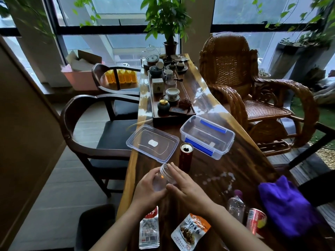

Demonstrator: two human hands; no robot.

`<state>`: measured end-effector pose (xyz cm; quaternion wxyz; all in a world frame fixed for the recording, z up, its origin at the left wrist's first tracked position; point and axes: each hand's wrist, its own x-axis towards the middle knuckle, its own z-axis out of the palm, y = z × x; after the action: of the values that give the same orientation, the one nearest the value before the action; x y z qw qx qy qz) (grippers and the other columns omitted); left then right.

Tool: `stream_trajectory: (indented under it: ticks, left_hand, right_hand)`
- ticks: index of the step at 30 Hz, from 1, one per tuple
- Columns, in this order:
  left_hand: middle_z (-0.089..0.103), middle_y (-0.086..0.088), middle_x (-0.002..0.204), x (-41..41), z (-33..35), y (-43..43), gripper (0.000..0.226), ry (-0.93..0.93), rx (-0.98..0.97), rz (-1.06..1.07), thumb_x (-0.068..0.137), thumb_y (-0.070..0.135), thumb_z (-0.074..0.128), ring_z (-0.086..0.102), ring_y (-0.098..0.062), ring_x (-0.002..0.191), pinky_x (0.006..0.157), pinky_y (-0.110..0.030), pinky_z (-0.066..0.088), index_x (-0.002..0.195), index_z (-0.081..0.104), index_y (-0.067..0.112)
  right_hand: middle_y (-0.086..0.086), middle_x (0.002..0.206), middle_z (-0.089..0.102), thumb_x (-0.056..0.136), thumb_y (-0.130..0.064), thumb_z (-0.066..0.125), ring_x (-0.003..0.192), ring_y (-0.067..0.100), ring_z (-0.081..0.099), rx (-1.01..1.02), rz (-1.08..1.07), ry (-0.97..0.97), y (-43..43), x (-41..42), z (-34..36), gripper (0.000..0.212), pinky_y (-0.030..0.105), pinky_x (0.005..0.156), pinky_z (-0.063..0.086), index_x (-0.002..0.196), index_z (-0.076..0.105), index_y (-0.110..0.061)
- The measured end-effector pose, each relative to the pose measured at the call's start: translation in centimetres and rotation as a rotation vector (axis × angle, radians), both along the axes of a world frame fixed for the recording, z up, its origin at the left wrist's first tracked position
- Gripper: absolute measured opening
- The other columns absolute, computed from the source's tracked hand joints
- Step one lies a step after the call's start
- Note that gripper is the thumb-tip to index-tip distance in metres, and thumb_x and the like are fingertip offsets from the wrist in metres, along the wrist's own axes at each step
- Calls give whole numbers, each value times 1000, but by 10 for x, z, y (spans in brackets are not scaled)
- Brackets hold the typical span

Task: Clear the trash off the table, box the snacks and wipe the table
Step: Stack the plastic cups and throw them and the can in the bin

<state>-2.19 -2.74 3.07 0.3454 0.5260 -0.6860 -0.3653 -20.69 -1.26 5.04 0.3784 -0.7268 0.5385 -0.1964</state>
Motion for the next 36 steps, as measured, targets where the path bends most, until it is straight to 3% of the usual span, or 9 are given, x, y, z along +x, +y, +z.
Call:
stream_trajectory:
  ticks: [4,9,12,16,18,21,28,32,36]
  left_hand:
    - [66,19,109,3,-3,2,57,-43,6,21,65,59,72,62,4,96,76,-15,50,118,53,47]
    - [66,19,110,11,-14,7,61,-82,47,23,64,63,71,62,3,97,77,-18,52,119,52,48]
    - [65,19,112,22,-24,11,66,-93,91,46,66,53,83,63,0,101,79,-22,54,125,54,40]
    - [64,20,103,43,-32,19,70,-111,153,132,69,32,88,63,-1,95,73,-17,50,127,50,41]
    - [62,20,103,50,-35,22,78,-100,183,156,69,32,88,61,0,95,76,-23,50,133,44,41]
    - [60,16,108,54,-36,22,91,-91,219,174,71,32,86,58,-4,98,83,-34,50,144,32,42]
    - [60,17,106,65,-40,19,87,-101,251,228,73,30,85,61,-13,102,87,-42,53,143,36,40]
    - [62,11,111,70,-42,14,84,-91,259,270,72,30,85,61,-11,102,87,-44,54,141,38,41]
    - [62,9,112,71,-38,6,81,-85,260,291,73,26,85,60,-8,99,84,-41,55,140,40,40]
  right_hand:
    - [-16,165,3,74,-91,19,150,1,3,-27,23,45,1,5,-6,91,26,121,14,153,8,-47]
    - [-17,163,6,84,-76,29,149,0,4,32,64,53,3,6,-10,81,28,122,13,155,10,-41]
    - [-11,161,25,91,-68,37,147,4,22,22,-54,13,3,-1,-19,73,28,120,22,153,28,-31]
    - [-5,129,61,96,-37,61,117,10,57,11,-305,77,9,-18,-39,41,29,100,46,133,58,-22]
    - [-6,121,65,93,-37,64,103,7,60,61,-362,143,12,-27,-48,39,25,90,49,130,61,-23]
    - [-2,117,69,89,-34,70,101,11,63,92,-453,173,4,-41,-55,39,29,89,51,126,64,-22]
    - [2,127,61,85,-25,75,115,19,59,-60,-509,195,-71,-43,-26,59,37,97,51,139,52,-20]
    - [7,139,48,82,-34,77,129,29,46,-66,-513,263,-112,-35,-22,77,44,105,43,147,38,-20]
    - [9,145,44,79,-41,79,130,32,44,-32,-463,376,-132,-30,-22,88,47,105,44,149,32,-20]
